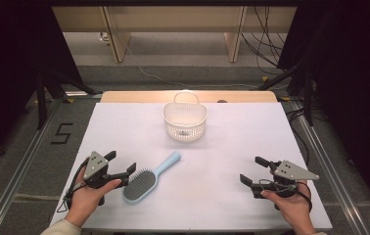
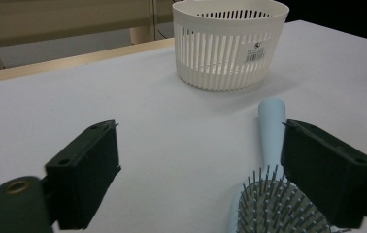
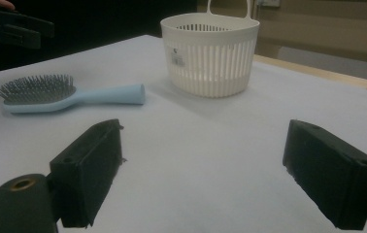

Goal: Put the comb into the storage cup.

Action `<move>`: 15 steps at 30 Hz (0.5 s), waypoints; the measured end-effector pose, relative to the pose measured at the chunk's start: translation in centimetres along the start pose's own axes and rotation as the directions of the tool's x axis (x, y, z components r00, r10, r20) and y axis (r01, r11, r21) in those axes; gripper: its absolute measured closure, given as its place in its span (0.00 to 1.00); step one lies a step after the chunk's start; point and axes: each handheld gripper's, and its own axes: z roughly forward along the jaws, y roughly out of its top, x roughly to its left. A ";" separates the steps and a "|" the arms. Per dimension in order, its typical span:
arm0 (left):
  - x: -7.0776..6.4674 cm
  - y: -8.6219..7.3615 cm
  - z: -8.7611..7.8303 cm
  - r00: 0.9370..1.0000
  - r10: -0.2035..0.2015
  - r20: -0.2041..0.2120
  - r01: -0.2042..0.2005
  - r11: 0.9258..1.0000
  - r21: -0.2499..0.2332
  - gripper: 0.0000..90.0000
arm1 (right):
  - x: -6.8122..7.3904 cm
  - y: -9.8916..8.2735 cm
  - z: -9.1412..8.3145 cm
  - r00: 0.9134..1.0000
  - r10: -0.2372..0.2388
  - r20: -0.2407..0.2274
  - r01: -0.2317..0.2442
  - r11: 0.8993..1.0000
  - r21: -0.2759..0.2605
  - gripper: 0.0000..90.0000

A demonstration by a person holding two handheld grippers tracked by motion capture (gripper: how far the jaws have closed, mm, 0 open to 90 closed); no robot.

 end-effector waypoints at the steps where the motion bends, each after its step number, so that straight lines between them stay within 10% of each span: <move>1: 0.0 0.1 0.0 1.000 0.002 -0.002 -0.002 1.000 -0.002 0.17 | 0.0 0.0 0.0 1.000 0.003 0.000 -0.003 1.000 0.001 0.17; 15: -0.2 0.5 -0.1 1.000 0.005 0.013 -0.004 1.000 -0.031 0.46 | -0.1 -0.1 0.1 1.000 0.012 0.002 -0.012 1.000 0.005 0.17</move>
